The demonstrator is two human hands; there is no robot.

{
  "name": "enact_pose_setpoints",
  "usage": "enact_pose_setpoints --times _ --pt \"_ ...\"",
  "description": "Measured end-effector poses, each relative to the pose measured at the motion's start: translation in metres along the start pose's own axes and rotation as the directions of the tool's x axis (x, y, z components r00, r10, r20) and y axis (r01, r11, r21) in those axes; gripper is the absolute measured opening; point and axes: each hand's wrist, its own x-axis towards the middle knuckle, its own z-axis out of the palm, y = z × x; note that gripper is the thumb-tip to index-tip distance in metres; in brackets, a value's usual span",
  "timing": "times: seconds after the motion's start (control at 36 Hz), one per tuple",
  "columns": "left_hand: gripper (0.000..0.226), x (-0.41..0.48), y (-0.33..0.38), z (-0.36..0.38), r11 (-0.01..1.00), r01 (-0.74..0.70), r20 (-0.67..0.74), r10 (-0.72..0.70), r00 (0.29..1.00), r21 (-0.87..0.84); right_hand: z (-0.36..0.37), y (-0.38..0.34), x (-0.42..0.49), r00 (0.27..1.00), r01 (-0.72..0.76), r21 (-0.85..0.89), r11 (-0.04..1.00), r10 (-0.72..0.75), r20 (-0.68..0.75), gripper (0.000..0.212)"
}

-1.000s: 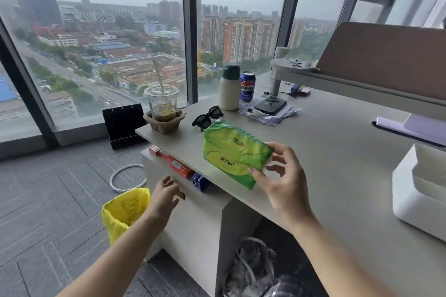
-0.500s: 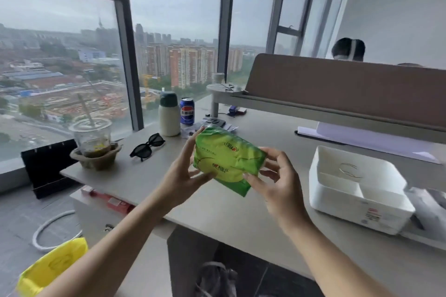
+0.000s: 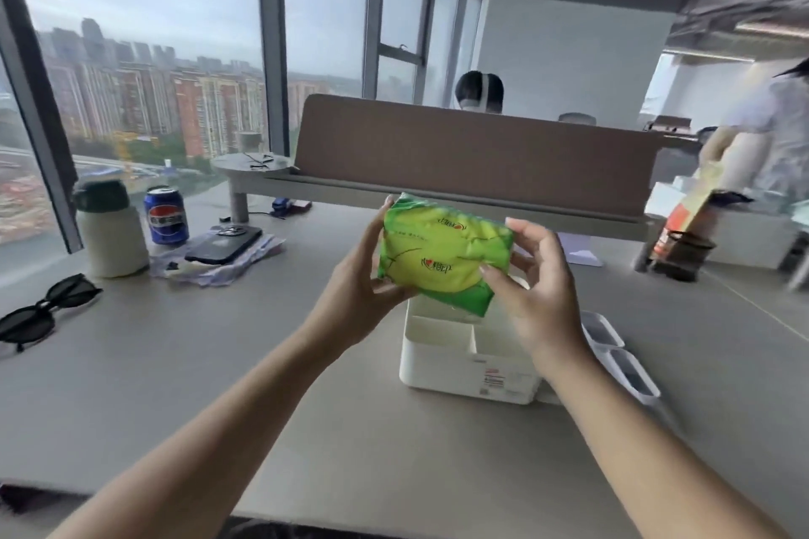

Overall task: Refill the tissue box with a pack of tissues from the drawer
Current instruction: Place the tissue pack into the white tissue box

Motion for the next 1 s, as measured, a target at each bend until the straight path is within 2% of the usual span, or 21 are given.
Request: enact_pose_setpoints --times 0.11,0.31,0.44,0.64,0.75,0.81,0.92,1.0 --pt "0.116 0.016 -0.010 0.020 0.996 -0.048 0.090 0.040 0.995 0.080 -0.022 0.013 0.020 0.998 -0.022 0.023 0.999 0.023 -0.051 0.046" --pt "0.120 0.040 -0.029 0.035 0.987 -0.020 0.093 0.004 0.996 0.162 -0.040 0.038 0.053 0.989 -0.137 0.068 0.988 0.140 -0.049 0.038" --pt "0.112 0.052 -0.042 0.036 0.993 0.037 0.153 -0.054 0.987 0.114 -0.047 0.056 0.069 0.966 -0.259 0.044 0.965 0.259 -0.005 0.028" --pt "0.096 0.053 -0.036 0.026 0.917 -0.037 0.164 -0.032 0.986 0.397 -0.052 0.071 0.073 0.930 -0.355 -0.087 0.931 0.361 0.072 0.023" --pt "0.087 0.056 -0.029 0.023 0.919 0.060 0.202 -0.149 0.968 0.389 -0.054 0.074 0.076 0.930 -0.320 -0.211 0.923 0.349 0.113 0.037" --pt "0.088 0.057 -0.029 0.024 0.916 0.084 0.207 -0.177 0.962 0.393 -0.057 0.074 0.075 0.928 -0.258 -0.308 0.916 0.324 0.185 0.052" --pt "0.094 0.058 -0.038 0.024 0.918 0.078 0.202 -0.168 0.965 0.389 -0.066 0.074 0.070 0.843 -0.179 -0.436 0.882 0.366 0.394 0.100" --pt "0.090 0.057 -0.045 0.027 0.913 0.061 0.235 -0.168 0.957 0.403 -0.070 0.077 0.065 0.814 -0.090 -0.548 0.832 0.378 0.441 0.107"
